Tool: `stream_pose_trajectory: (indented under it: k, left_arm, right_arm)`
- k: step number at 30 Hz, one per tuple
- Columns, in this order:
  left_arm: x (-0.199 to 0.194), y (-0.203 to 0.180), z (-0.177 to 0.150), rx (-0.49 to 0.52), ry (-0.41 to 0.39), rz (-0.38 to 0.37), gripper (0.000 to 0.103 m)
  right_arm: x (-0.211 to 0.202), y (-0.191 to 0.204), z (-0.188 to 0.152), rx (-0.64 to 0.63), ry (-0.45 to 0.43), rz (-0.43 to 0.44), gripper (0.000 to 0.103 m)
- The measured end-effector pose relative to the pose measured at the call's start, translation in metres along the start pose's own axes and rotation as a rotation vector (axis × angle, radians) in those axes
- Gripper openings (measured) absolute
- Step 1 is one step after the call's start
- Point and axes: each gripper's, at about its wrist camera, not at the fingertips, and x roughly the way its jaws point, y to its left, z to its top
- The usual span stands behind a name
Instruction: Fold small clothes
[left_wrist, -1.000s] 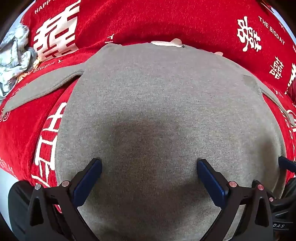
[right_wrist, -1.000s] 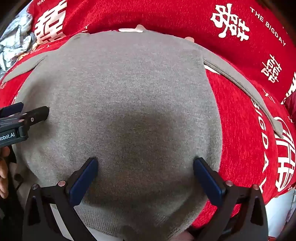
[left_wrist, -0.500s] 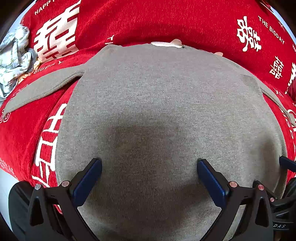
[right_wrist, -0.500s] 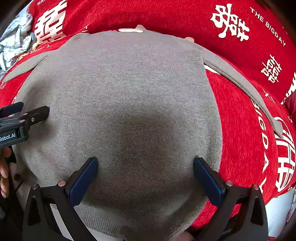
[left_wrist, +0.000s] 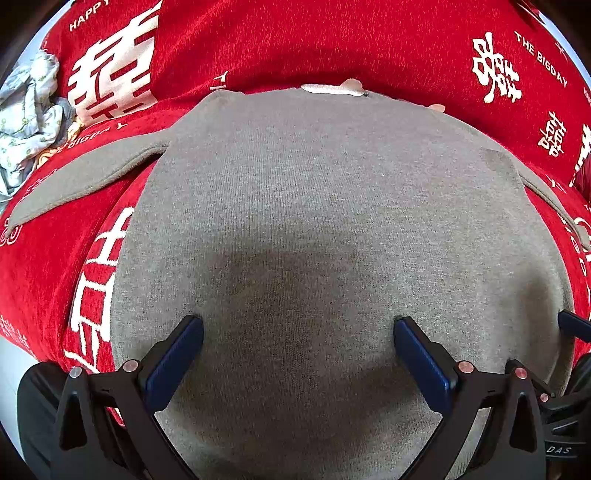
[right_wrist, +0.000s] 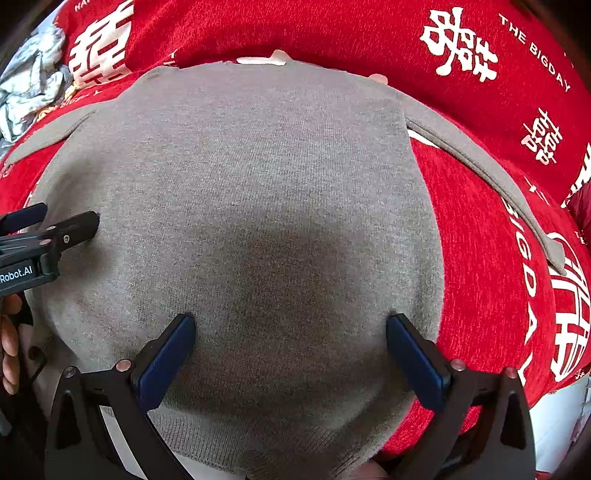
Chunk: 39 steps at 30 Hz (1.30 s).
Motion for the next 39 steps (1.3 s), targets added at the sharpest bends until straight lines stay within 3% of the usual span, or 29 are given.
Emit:
stream_pose_trajectory:
  k: [39]
  left_arm:
    - [0.0012,0.0009,-0.0002,0.002,-0.015,0.010,0.103]
  right_arm:
    - [-0.0023,-0.0011,0.0005,-0.002,-0.011,0.001,0.103]
